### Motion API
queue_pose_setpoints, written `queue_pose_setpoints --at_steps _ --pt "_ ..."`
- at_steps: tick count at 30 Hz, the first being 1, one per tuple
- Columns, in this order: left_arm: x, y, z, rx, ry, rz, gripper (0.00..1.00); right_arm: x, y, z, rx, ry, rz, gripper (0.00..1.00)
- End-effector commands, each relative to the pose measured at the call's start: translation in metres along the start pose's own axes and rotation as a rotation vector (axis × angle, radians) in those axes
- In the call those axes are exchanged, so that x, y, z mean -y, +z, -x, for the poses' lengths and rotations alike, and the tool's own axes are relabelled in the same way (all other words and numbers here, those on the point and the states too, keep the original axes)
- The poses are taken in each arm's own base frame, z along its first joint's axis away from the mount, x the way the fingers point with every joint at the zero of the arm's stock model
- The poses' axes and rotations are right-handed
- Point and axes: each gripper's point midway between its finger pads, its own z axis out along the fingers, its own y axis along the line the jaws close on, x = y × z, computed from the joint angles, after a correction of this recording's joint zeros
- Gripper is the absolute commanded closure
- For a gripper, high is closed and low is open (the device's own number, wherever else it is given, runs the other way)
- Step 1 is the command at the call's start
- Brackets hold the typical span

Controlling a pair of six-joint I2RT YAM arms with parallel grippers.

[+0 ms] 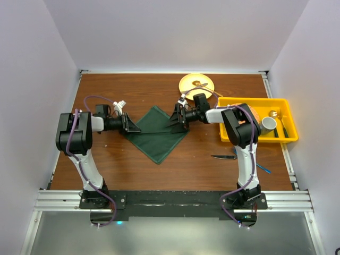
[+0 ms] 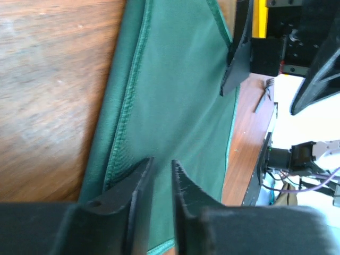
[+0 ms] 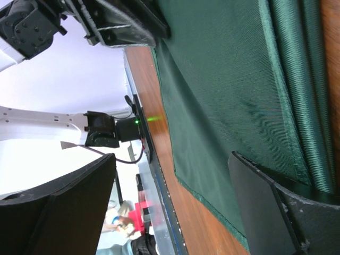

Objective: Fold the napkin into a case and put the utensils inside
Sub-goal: Smooth out the upper triangle-folded napkin at the center of the board.

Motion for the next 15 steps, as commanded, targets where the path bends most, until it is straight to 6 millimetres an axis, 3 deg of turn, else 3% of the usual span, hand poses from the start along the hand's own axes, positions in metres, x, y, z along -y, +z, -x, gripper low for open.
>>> queue_pose_setpoints --at_steps 1,2,7,10,15 --pt "0.021 -0.008 0.018 0.053 0.114 -0.029 0.67 0.033 0.001 -0.002 0.019 0.048 -0.099 0.12" --pt "0.041 -0.013 0.028 0.070 0.149 -0.061 0.66 0.036 0.001 -0.004 0.013 0.062 -0.110 0.14" --pt "0.077 -0.012 0.035 0.073 0.210 -0.119 0.64 0.044 0.001 -0.003 0.013 0.062 -0.140 0.25" --pt "0.073 -0.005 0.028 0.056 0.175 -0.122 0.64 0.047 0.002 -0.003 0.013 0.069 -0.150 0.30" --pt "0.040 0.005 0.017 0.039 0.078 -0.076 0.68 0.051 0.001 -0.005 0.008 0.075 -0.172 0.36"
